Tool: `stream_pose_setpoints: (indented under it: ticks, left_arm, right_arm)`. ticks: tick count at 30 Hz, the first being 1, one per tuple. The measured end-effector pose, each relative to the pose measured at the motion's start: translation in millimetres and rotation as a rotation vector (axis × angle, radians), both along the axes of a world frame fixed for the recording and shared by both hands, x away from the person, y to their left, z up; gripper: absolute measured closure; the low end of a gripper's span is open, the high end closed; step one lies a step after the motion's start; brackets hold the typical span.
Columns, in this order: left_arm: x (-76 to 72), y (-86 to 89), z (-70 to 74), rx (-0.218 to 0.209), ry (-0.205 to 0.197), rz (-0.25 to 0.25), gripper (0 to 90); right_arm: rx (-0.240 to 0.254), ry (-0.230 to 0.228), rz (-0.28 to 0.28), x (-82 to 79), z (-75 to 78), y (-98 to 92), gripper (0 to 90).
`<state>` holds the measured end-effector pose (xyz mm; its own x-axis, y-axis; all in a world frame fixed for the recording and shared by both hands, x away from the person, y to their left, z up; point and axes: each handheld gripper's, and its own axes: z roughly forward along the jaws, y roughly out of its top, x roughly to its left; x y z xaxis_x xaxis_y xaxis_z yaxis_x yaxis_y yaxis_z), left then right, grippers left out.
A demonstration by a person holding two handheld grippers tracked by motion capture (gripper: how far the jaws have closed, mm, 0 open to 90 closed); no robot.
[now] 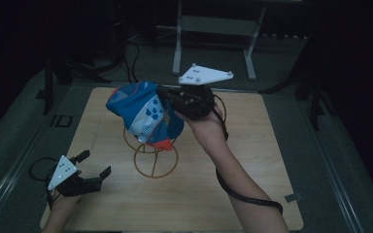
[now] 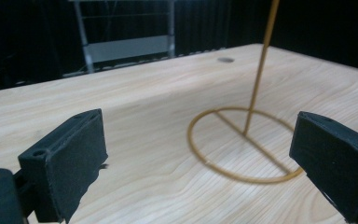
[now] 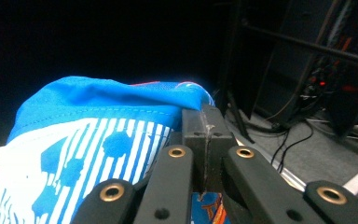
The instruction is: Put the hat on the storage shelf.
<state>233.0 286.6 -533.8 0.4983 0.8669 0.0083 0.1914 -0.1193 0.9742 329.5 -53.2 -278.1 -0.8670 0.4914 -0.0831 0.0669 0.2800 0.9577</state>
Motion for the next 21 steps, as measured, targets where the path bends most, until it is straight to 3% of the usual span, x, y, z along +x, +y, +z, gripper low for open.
stream_pose_setpoints:
  ticks: [7, 11, 16, 21]
  left_arm:
    - [-1.3, 11.5, -6.1, -0.046, 0.003, 0.031, 4.2]
    - [0.1, 12.3, -10.0, -0.040, 0.016, 0.038, 4.2]
    - [1.4, 9.6, -12.0, -0.038, 0.021, 0.025, 4.2]
    - [2.0, 8.9, -12.5, -0.039, 0.025, 0.019, 4.2]
  right_arm:
    - [-0.070, 0.028, 0.056, 0.6, -15.5, 35.3, 90.0]
    - [-0.106, 0.037, 0.077, 2.4, -25.4, 48.5, 90.0]
    - [-0.138, 0.053, 0.081, 6.9, -35.8, 54.5, 90.0]
    - [-0.137, 0.097, 0.070, 14.9, -46.7, 53.1, 90.0]
